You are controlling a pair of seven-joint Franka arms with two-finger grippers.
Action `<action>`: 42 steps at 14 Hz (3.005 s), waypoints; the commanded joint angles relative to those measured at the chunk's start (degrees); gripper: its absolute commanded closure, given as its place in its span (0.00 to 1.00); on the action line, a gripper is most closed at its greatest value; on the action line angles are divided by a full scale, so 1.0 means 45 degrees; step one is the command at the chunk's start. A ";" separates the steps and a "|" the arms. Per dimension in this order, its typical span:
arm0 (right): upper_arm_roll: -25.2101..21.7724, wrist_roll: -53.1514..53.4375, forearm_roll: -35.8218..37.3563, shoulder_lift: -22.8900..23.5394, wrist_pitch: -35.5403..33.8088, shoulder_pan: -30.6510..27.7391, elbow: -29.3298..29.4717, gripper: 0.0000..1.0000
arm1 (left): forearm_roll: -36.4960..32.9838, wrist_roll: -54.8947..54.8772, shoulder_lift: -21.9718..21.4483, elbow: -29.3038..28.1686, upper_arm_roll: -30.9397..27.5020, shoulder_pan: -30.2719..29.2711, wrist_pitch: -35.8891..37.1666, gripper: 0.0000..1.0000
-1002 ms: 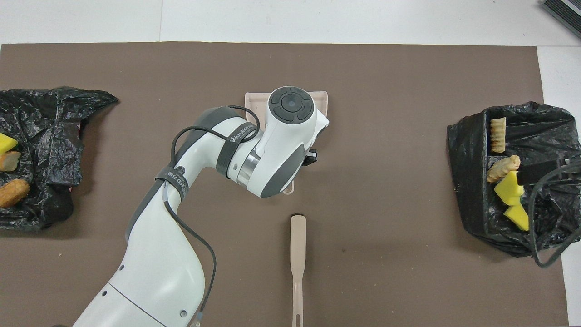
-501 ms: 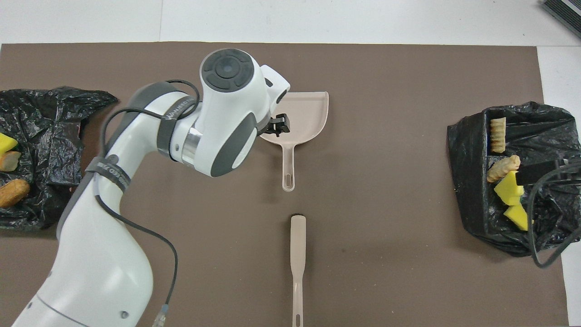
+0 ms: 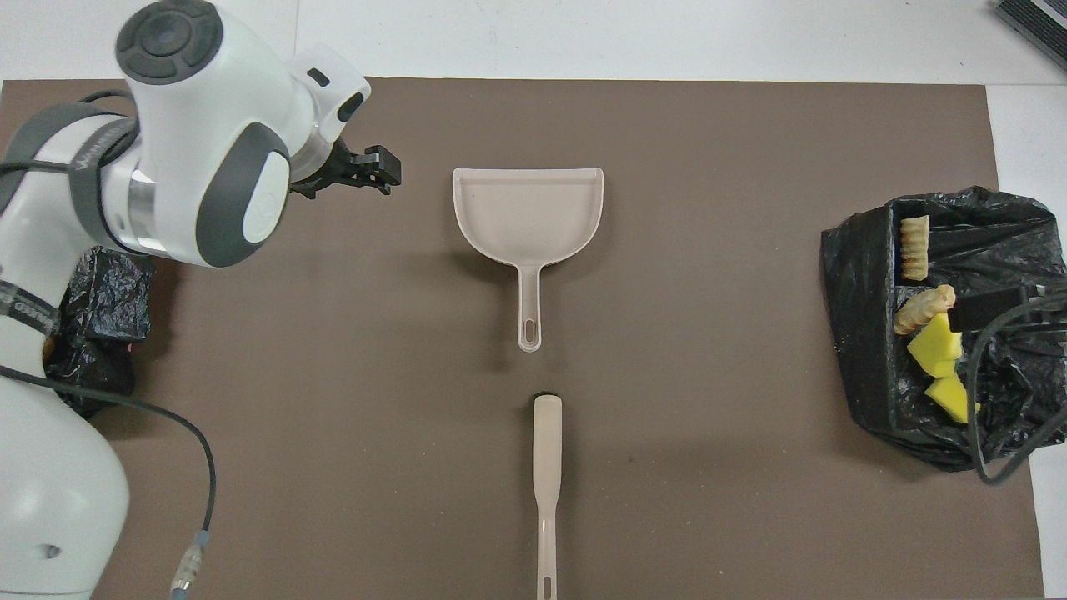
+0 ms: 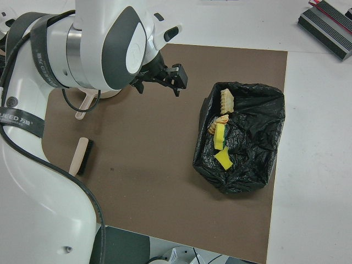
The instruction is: Sweep and dump trash in bin
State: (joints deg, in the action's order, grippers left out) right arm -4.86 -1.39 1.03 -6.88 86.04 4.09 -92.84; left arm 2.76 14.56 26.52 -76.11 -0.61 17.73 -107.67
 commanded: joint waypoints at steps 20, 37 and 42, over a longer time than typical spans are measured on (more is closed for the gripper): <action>0.0063 -0.0102 -0.0131 -0.0483 -0.0234 -0.0167 -0.0307 0.00 | -0.0653 -0.5306 -0.4755 -0.1777 0.0038 -0.3783 0.3886 0.00; 0.0063 -0.0102 -0.0131 -0.0483 -0.0234 -0.0147 -0.0326 0.00 | -0.0653 -0.5208 -0.6400 -0.3497 0.0038 -0.3667 0.4473 0.00; 0.0063 -0.0102 -0.0131 -0.0483 -0.0234 -0.0148 -0.0307 0.00 | -0.0614 -0.5208 -0.6420 -0.3497 0.0057 -0.3647 0.4473 0.00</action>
State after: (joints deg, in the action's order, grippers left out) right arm -4.92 -1.39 1.01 -8.07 85.11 4.08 -93.35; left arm 0.61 -8.88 -0.89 -90.40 -0.33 1.01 -87.88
